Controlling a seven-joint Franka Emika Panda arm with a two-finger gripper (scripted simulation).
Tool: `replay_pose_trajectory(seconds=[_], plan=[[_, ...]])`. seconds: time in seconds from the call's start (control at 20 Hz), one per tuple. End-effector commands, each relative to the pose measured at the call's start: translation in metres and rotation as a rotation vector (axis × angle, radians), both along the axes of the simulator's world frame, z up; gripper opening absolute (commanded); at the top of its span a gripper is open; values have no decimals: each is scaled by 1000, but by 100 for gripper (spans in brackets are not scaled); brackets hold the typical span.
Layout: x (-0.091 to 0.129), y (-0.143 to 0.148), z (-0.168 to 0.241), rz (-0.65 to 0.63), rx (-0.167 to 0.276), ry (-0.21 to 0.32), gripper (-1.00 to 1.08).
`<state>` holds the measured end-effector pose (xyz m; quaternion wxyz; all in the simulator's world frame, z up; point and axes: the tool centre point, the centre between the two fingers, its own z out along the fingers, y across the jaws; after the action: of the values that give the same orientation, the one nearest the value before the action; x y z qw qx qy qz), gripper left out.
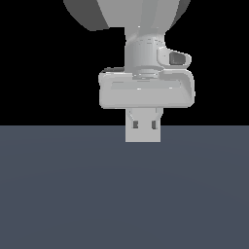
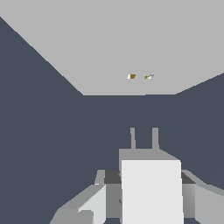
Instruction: Plug the charger into the wall socket.
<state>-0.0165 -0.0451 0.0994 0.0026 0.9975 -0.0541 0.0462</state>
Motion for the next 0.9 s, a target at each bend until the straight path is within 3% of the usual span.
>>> replay_pose_trajectory(seconds=[0.0, 0.45, 0.85], plan=[[0, 1, 1, 7, 0, 0, -100], [5, 0, 0, 7, 0, 1, -100], [30, -2, 0, 7, 0, 1, -100]])
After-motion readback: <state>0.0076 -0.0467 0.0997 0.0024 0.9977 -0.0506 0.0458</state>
